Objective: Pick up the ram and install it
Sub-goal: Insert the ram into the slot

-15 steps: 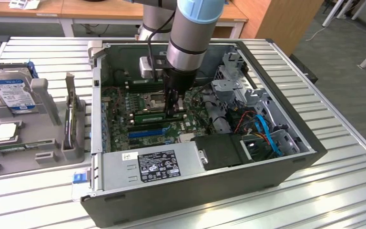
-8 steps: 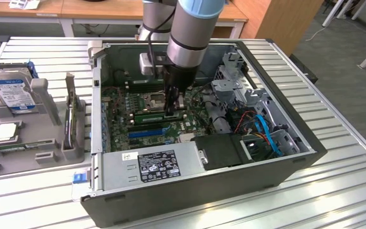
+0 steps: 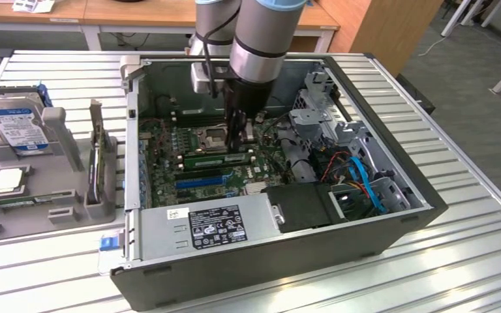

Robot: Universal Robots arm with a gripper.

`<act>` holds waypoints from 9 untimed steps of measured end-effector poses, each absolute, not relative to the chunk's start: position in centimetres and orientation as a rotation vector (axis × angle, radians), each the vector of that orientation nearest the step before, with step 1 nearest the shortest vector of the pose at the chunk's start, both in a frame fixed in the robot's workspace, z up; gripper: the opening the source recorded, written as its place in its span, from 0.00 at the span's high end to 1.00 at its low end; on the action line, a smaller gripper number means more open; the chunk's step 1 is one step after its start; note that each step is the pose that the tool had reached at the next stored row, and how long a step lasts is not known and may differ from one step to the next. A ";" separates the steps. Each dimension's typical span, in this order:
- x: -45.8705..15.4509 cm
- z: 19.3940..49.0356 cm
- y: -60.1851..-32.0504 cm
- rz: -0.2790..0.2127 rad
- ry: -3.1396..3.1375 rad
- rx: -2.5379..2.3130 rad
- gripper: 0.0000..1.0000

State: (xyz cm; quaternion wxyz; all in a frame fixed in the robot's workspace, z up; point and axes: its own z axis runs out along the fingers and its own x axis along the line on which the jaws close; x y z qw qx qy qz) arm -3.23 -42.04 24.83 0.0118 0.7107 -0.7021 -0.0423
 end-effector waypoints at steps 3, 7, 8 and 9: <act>-3.2 25.5 -42.0 -0.132 -2.189 2.216 0.75; -3.2 26.4 -42.0 -0.132 -2.189 2.216 0.75; -3.2 26.6 -42.0 -0.132 -2.189 2.216 0.75; -3.2 26.8 -42.0 -0.132 -2.189 2.216 0.75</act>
